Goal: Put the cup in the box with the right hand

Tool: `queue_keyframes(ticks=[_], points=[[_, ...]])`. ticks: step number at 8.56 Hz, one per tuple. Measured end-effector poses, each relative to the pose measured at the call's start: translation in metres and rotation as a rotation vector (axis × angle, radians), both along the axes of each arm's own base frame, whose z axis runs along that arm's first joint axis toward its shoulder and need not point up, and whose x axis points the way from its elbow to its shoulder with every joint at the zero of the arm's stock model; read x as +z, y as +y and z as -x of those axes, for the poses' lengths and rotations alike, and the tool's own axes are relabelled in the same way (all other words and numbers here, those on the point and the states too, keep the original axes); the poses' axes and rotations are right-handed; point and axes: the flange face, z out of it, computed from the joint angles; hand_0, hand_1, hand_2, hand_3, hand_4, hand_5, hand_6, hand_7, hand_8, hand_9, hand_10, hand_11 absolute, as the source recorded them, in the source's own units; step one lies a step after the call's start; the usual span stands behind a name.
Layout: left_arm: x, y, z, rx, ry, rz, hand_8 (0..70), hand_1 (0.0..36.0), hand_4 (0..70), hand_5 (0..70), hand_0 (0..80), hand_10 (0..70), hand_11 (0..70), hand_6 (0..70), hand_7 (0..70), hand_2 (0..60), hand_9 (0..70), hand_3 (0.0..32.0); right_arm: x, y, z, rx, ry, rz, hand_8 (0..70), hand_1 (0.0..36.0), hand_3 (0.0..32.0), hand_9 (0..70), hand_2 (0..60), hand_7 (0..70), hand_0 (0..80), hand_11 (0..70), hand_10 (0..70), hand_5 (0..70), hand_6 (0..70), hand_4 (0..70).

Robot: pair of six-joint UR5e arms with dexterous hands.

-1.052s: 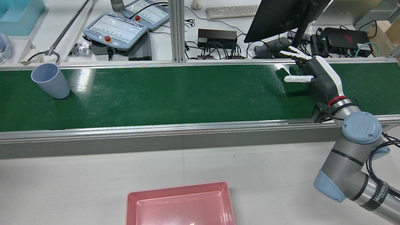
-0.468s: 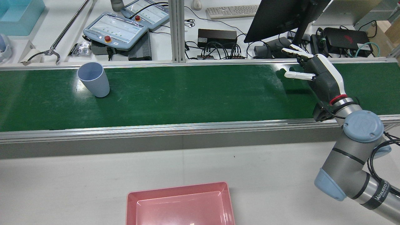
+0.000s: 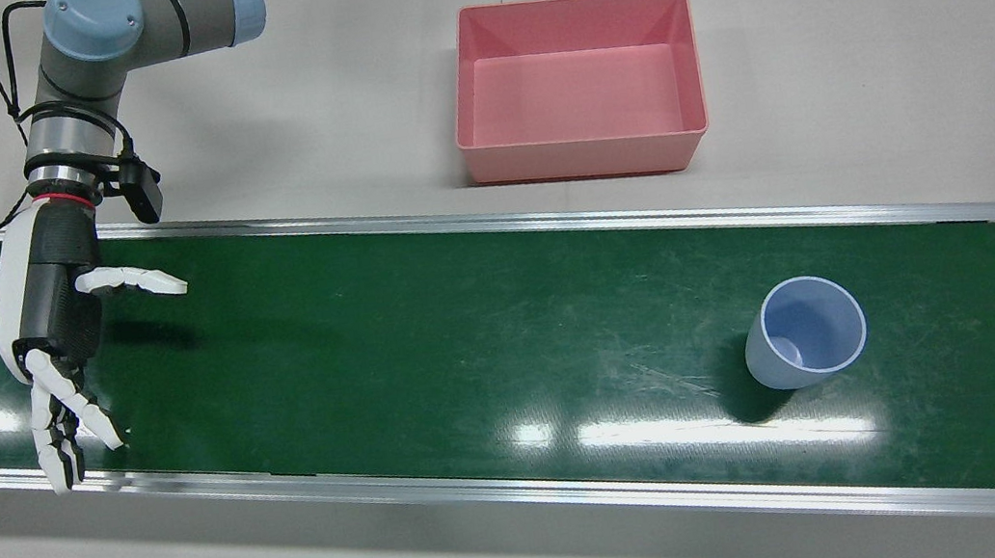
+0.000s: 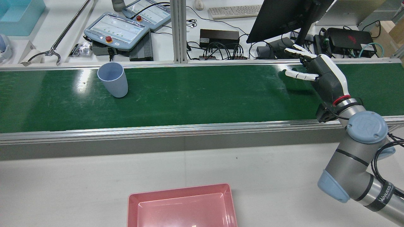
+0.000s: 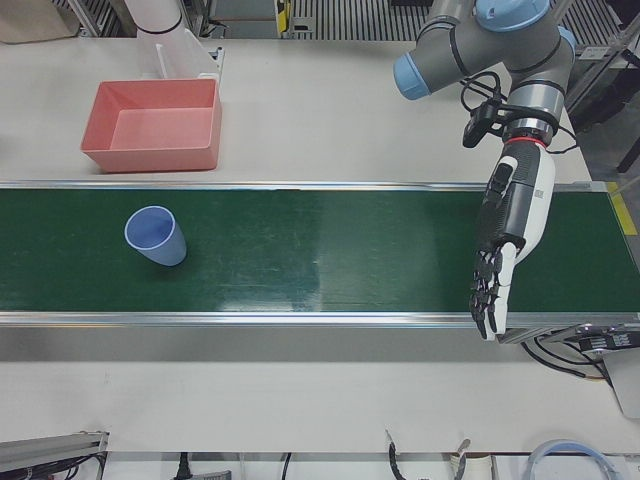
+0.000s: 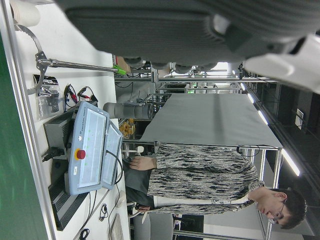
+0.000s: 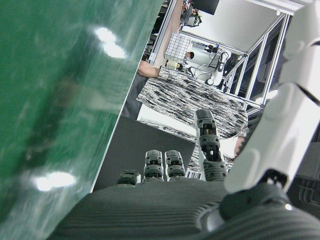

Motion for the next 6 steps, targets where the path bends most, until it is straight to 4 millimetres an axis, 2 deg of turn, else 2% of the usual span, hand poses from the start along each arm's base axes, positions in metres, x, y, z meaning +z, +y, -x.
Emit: queue_keyframes(ticks=[2,3,4,5,6], points=[[0.0,0.0002,0.0,0.0,0.0,0.001,0.0,0.0,0.0,0.0,0.0,0.0,0.0,0.0,0.0,0.0,0.0,0.0,-0.0053,-0.0002,0.0011,-0.002,-0.007,-0.008,6.4,10.2,0.0,13.0,14.8,15.0,44.5,3.5,1.6,3.6,4.1,14.7],[0.0003,0.0004,0.0001,0.0,0.0,0.001,0.0,0.0,0.0,0.0,0.0,0.0,0.0,0.0,0.0,0.0,0.0,0.0,-0.0074,-0.0003,0.0024,-0.003,-0.007,-0.012,6.3,7.6,0.0,12.8,4.4,14.9,45.8,3.3,1.5,3.5,4.0,16.7],[0.0006,0.0006,0.0001,0.0,0.0,0.002,0.0,0.0,0.0,0.0,0.0,0.0,0.0,0.0,0.0,0.0,0.0,0.0,-0.0083,0.0001,0.004,-0.006,-0.005,-0.013,6.4,6.9,0.0,13.0,1.2,15.0,46.6,3.2,1.5,3.5,4.1,18.2],[0.0006,0.0005,0.0001,0.0,0.0,0.002,0.0,0.0,0.0,0.0,0.0,0.0,0.0,0.0,0.0,0.0,0.0,0.0,-0.009,0.0004,0.0053,-0.008,-0.004,-0.014,6.3,8.9,0.0,12.9,9.1,15.0,45.3,3.2,1.4,3.5,4.1,15.3],[0.0004,0.0003,0.0,0.0,0.0,0.002,0.0,0.0,0.0,0.0,0.0,0.0,0.0,0.0,0.0,0.0,0.0,0.0,-0.0095,0.001,0.0071,-0.011,-0.003,-0.015,6.3,11.7,0.0,13.0,20.3,15.1,43.0,3.1,1.4,3.6,4.1,11.4]])
